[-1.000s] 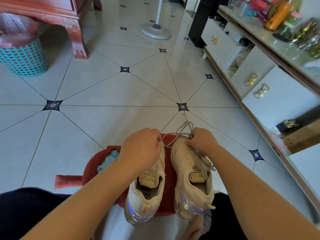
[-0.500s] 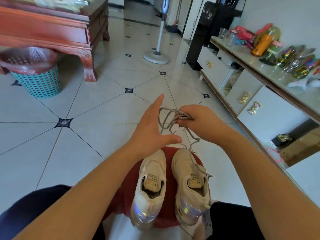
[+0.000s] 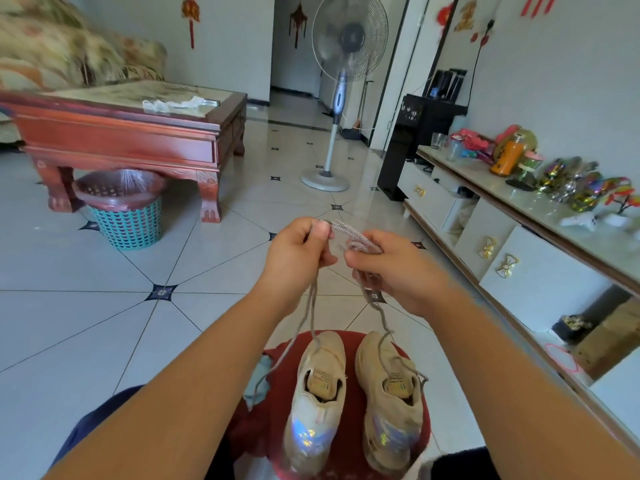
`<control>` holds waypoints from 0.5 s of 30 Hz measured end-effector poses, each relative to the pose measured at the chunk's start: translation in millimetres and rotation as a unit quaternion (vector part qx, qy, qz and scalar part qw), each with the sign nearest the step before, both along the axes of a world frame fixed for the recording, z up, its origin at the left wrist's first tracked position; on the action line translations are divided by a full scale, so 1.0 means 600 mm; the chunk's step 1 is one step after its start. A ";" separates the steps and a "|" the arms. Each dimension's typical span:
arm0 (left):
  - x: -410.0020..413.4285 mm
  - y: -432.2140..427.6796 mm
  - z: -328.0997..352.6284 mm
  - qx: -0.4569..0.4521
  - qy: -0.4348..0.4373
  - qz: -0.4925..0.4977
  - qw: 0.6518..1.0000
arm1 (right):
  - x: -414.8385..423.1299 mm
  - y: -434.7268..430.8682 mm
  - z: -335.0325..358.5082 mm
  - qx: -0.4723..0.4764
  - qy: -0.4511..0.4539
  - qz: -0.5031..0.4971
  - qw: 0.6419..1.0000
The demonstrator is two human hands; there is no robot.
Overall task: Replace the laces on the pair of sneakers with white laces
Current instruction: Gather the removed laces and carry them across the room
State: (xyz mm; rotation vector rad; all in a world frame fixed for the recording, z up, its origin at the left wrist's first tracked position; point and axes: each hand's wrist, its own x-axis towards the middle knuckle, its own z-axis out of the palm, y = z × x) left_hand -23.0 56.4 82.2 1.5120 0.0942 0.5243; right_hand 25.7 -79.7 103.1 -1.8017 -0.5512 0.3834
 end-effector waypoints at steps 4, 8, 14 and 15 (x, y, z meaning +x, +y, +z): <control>0.015 -0.003 0.022 -0.071 -0.004 0.025 0.997 | 0.000 0.014 -0.002 0.021 0.022 0.051 0.998; 0.053 -0.001 0.033 -0.214 0.018 0.013 0.977 | 0.020 0.039 -0.006 -0.019 -0.009 0.079 0.997; 0.137 0.037 0.035 -0.459 0.008 0.021 0.888 | 0.104 0.074 -0.048 -0.077 0.030 0.113 0.990; 0.155 0.046 0.032 -0.495 0.003 0.025 0.869 | 0.122 0.082 -0.061 -0.094 0.028 0.122 0.988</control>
